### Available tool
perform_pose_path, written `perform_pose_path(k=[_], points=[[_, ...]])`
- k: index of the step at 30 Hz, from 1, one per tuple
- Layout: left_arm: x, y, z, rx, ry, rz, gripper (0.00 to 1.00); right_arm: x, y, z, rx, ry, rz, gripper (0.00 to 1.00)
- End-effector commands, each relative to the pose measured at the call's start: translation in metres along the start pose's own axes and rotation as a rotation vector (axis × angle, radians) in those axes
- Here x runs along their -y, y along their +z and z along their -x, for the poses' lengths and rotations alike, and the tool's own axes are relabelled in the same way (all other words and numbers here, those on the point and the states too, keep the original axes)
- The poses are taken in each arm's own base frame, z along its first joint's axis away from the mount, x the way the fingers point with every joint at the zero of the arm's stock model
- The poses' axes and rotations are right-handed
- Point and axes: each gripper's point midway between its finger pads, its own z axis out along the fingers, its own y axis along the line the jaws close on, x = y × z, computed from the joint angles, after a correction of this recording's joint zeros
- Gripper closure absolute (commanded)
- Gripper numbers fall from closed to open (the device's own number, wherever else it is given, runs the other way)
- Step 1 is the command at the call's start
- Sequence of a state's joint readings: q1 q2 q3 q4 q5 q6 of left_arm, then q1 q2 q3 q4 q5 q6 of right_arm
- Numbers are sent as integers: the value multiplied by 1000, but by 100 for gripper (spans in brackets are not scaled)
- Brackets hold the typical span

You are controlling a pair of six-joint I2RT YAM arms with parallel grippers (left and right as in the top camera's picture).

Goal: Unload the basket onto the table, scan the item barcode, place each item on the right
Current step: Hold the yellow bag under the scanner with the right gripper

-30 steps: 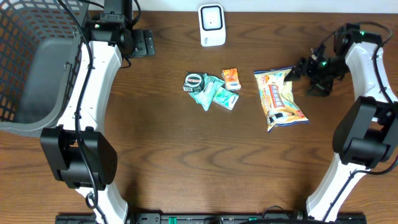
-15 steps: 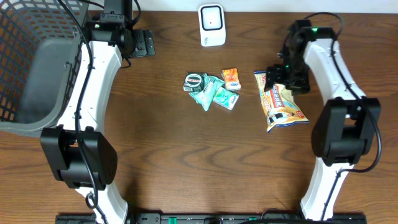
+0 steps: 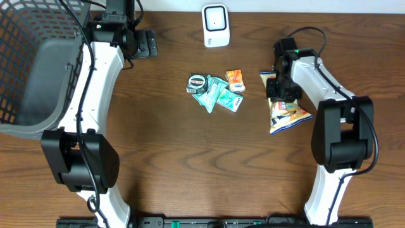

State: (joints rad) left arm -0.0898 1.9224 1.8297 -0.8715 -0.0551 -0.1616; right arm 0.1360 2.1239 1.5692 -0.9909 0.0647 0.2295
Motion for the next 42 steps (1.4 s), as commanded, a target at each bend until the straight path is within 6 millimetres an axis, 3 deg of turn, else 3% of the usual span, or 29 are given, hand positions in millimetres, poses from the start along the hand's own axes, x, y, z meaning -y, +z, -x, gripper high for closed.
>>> perform_pose_path(k=[1, 5, 10, 19, 32, 37, 40, 42], points=[[-1, -12, 7, 31, -19, 2, 2, 1, 3, -3, -24, 16, -9, 99], [-1, -12, 7, 31, -19, 2, 2, -11, -21, 17, 29, 15, 48, 99], [-1, -12, 7, 31, -19, 2, 2, -39, -65, 62, 187, -2, 155, 99], [-1, -12, 7, 31, -19, 2, 2, -116, -143, 130, 527, -99, 423, 99], [-1, -12, 7, 31, -19, 2, 2, -157, -242, 201, 970, -38, 658, 99], [-1, -12, 7, 31, -19, 2, 2, -185, -243, 207, 1028, -54, 709, 99], [-1, -12, 7, 31, -19, 2, 2, -213, -219, 210, 1041, -87, 718, 99], [-1, -12, 7, 31, -19, 2, 2, -222, -204, 215, 1059, -95, 695, 99]])
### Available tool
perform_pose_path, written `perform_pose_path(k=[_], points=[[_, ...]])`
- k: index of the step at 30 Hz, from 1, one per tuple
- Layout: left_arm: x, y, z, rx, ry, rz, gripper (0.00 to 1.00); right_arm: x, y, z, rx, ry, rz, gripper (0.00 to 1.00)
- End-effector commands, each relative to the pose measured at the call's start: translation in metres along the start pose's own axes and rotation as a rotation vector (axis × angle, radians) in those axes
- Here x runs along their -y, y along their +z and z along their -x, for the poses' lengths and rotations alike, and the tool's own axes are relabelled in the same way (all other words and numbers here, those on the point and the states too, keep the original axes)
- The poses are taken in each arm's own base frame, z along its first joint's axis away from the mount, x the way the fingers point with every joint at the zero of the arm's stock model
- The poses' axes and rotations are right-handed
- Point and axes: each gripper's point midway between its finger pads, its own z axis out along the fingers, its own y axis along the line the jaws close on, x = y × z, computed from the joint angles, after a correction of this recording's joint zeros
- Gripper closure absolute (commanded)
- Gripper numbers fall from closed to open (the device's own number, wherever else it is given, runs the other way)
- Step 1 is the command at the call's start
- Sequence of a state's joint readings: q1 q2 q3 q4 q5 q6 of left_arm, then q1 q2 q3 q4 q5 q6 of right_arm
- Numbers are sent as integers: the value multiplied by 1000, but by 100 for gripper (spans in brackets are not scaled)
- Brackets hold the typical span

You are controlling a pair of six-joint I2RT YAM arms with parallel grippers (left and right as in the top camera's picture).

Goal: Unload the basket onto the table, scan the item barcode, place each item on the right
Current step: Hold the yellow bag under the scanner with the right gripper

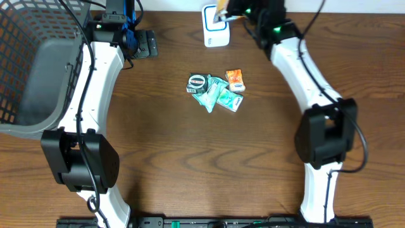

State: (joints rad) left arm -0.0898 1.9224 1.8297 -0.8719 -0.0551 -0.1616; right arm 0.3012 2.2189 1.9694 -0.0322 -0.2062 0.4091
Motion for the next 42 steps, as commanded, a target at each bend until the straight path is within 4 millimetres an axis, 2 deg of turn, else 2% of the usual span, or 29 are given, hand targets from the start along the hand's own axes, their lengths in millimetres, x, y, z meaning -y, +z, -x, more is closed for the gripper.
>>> perform_pose_path(k=[1, 4, 7, 15, 23, 32, 42], points=[[-1, -12, 7, 31, -19, 2, 2, 2, 34, -44, -24, -22, -29, 99], [-1, -12, 7, 31, -19, 2, 2, 15, 42, -56, -25, -22, -81, 99], [-1, -12, 7, 31, -19, 2, 2, 19, 43, -59, -31, -20, -93, 99], [-1, -12, 7, 31, -19, 2, 2, 23, 42, -55, -18, -19, -95, 99], [-1, -12, 7, 31, -19, 2, 2, 21, 40, -28, 79, 19, -62, 99], [-1, -12, 7, 31, -19, 2, 2, 29, 40, -42, 23, 29, -97, 99], [-1, -12, 7, 31, -19, 2, 2, 34, 36, -33, 24, 40, -65, 99]])
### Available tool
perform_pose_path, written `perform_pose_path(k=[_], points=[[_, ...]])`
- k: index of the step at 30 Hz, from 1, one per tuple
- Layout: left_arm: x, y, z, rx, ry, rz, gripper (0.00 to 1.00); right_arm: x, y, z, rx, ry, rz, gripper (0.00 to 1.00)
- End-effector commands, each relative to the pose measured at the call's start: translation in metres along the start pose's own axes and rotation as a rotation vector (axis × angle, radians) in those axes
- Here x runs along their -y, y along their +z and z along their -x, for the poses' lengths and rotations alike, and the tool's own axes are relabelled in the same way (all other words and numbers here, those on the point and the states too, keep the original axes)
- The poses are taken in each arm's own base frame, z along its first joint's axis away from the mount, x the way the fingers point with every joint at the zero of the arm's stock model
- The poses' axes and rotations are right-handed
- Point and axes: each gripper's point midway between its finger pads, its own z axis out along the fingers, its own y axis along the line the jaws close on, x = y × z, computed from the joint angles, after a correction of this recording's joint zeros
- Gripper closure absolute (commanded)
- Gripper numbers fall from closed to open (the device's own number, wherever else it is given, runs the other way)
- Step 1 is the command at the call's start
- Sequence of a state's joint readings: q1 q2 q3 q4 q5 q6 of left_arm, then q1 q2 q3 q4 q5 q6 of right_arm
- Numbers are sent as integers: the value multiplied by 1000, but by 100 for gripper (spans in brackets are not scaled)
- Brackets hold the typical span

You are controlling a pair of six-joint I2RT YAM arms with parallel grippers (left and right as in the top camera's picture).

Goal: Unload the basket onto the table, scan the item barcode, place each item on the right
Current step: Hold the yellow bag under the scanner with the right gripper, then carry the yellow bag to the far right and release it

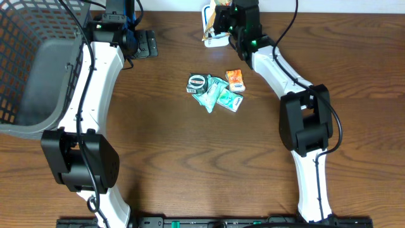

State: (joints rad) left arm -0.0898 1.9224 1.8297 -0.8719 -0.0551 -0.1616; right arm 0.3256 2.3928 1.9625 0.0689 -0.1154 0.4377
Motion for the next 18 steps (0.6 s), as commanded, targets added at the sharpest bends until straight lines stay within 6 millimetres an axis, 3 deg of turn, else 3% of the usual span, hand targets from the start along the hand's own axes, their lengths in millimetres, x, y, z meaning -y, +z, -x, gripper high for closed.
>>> perform_pose_path(k=[1, 5, 11, 15, 18], points=[[-1, -12, 7, 31, -19, 2, 2, -8, -17, 41, 71, 9, 30, 99], [-1, -12, 7, 31, -19, 2, 2, -5, -16, 41, 69, 77, 29, 99], [-1, -12, 7, 31, -19, 2, 2, -3, -15, 35, 49, 29, 22, 99], [-1, -12, 7, 31, -19, 2, 2, 4, -27, 58, 85, 30, 13, 99], [-1, -12, 7, 31, -19, 2, 2, 21, -50, 88, 111, 8, -27, 99]])
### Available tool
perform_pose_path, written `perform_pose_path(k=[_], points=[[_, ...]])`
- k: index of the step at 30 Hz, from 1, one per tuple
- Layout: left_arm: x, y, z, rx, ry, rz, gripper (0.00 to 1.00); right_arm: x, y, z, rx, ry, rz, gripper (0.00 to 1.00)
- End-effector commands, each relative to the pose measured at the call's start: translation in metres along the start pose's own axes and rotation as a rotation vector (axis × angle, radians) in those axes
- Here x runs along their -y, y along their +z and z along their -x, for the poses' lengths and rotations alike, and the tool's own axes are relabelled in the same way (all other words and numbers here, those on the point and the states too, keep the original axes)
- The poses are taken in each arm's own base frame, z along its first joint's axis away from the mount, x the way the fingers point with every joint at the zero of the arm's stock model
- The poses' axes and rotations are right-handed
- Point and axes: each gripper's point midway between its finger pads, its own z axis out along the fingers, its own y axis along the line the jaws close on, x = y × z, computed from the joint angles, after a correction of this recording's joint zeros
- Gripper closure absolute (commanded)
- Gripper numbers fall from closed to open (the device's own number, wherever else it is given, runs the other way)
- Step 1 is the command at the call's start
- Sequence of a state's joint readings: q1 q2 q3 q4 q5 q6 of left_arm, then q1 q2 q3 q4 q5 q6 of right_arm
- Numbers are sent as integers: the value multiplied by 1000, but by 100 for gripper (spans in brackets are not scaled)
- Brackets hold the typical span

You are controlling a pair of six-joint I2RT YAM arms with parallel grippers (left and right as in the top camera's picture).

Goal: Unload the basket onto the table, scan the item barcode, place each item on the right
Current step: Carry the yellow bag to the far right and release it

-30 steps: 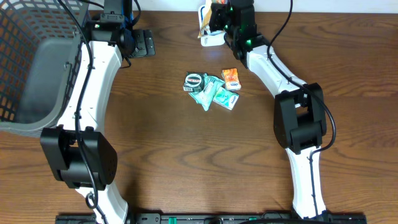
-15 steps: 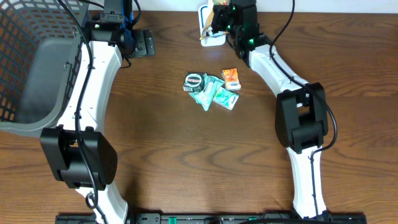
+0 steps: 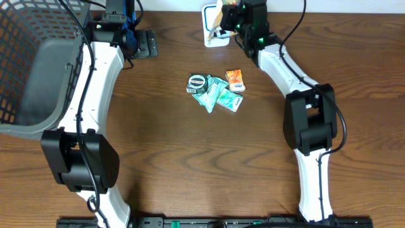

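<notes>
My right gripper [image 3: 229, 19] is at the table's far edge, shut on a yellow and orange snack bag [image 3: 219, 14]. It holds the bag right over the white barcode scanner [image 3: 209, 39], whose upper part the bag and gripper hide. The bag's barcode cannot be made out. My left gripper [image 3: 143, 43] rests at the far left of the table, away from the scanner, and whether it is open or shut is not visible.
A small pile lies mid-table: a round tin [image 3: 197, 83], teal packets [image 3: 218, 96] and an orange packet [image 3: 235, 78]. A grey wire basket [image 3: 28, 69] stands at the left edge.
The right gripper with the snack bag has shifted slightly right and the bag has tilted over the scanner. The left arm and the pile have not moved.
At first my right gripper was down on the snack bag lying on the table at the right. Then the bag was off the table and held up beside the scanner at the far edge. It has stayed over the scanner since, with small shifts.
</notes>
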State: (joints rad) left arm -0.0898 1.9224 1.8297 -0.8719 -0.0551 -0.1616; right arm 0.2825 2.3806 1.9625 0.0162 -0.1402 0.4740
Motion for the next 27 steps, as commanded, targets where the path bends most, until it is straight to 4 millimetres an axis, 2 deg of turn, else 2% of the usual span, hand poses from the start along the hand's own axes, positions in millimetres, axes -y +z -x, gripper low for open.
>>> perform_pose_path(k=[1, 4, 7, 12, 15, 20, 22, 27], points=[[-1, -12, 7, 31, -19, 2, 2, -1, -54, 89, 142, -66, -9, 99], [-1, -12, 7, 31, -19, 2, 2, 28, -86, 117, 141, -106, -87, 99], [-1, -12, 7, 31, -19, 2, 2, 67, -120, 135, 120, -119, -209, 99], [-1, -12, 7, 31, -19, 2, 2, 155, -179, 142, 45, -59, -442, 99], [-1, -12, 7, 31, -19, 2, 2, 218, -214, 132, -30, -1, -566, 99], [-1, -12, 7, 31, -19, 2, 2, 298, -266, 110, -143, 38, -772, 99], [-1, -12, 7, 31, -19, 2, 2, 324, -285, 100, -187, 48, -837, 99], [-1, -12, 7, 31, -19, 2, 2, 372, -318, 73, -278, 119, -921, 99]])
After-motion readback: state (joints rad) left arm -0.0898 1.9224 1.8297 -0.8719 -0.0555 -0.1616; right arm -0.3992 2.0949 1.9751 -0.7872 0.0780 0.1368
